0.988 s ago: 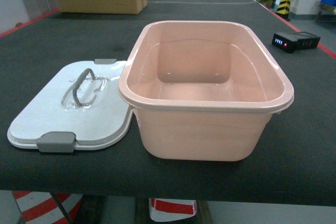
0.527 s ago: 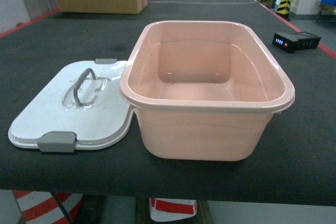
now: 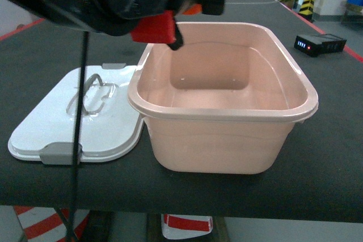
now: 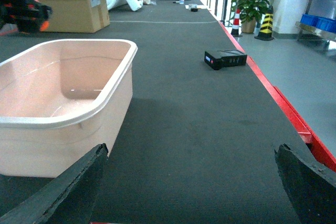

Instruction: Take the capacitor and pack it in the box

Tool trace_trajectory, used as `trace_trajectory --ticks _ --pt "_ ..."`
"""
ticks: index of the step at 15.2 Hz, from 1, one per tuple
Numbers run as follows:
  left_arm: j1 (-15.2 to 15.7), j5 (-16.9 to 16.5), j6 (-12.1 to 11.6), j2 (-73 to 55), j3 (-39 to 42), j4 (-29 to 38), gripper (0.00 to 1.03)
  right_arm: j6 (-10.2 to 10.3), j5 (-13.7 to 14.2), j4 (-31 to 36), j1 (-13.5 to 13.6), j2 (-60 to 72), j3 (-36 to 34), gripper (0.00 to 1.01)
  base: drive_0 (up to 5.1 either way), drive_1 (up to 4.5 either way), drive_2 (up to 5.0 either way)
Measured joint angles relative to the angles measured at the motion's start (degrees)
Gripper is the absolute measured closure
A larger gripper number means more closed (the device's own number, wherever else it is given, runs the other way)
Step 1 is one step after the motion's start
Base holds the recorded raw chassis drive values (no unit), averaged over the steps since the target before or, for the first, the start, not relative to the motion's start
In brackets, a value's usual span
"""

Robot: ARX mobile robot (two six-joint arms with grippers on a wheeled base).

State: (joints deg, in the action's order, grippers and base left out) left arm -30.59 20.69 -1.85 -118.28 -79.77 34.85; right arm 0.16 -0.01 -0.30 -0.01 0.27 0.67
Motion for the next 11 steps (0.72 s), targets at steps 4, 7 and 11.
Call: trace_trajectory --ticks 4,7,11 --pt "-3.82 -1.62 2.47 -2.54 -1.11 -1.01 0.50 0.00 0.02 0.00 0.00 0.00 0.00 0.03 0.0 0.00 0.0" --pt "-1.75 -1.64 2.97 -0.87 3.52 0.55 0.18 -0.02 0.00 0.02 0.00 0.00 0.00 0.03 0.0 0.00 0.0" --pt "2.38 -2.89 2.73 7.06 8.85 2.10 0.05 0.00 0.00 0.00 0.00 0.00 0.00 0.03 0.0 0.00 0.0"
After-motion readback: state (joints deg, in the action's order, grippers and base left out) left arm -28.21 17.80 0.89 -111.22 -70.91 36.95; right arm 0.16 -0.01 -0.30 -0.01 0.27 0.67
